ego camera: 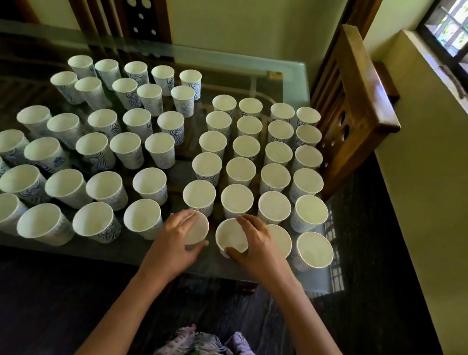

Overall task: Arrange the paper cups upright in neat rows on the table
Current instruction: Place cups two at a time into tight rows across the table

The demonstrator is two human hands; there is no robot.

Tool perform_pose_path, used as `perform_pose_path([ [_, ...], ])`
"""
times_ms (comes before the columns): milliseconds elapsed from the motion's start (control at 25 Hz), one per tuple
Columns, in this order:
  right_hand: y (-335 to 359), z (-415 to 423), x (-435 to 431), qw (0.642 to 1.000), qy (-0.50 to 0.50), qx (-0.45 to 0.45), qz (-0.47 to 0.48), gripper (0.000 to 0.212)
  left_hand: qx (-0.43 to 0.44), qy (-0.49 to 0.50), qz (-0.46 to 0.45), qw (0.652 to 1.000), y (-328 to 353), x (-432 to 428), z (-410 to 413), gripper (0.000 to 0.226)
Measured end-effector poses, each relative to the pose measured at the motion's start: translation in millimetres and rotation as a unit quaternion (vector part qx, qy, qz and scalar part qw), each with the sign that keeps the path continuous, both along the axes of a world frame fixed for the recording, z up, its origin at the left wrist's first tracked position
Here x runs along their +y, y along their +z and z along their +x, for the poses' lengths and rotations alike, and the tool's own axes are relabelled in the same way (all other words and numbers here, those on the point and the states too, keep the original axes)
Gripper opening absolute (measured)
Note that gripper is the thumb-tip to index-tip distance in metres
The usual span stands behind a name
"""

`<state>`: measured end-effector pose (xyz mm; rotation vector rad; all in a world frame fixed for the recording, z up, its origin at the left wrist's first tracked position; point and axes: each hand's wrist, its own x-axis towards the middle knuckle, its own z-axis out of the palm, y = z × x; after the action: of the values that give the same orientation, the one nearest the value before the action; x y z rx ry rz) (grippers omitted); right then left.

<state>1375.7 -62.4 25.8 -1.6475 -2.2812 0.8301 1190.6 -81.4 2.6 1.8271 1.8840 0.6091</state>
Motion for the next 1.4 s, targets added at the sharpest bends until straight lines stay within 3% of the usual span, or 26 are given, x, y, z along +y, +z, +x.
perform_pose_path([
  [360, -5.5, -10.7, 5.3, 0.999, 0.02, -0.027, 0.003, 0.072, 0.014, 0.015, -0.019, 1.0, -1.3, 4.0, -9.2, 0.063],
  [1080, -4.6, -11.2, 1.6, 1.0, 0.004, 0.002, 0.008, 0.073, 0.02, -0.003, -0.011, 1.0, -1.6, 4.0, -7.6, 0.066],
  [1400, 1.1, -36.6, 2.4, 0.999, 0.022, 0.03, 0.033, 0.065, -0.007, 0.043, -0.002, 0.999, 9.4, -10.9, -34.1, 0.063],
])
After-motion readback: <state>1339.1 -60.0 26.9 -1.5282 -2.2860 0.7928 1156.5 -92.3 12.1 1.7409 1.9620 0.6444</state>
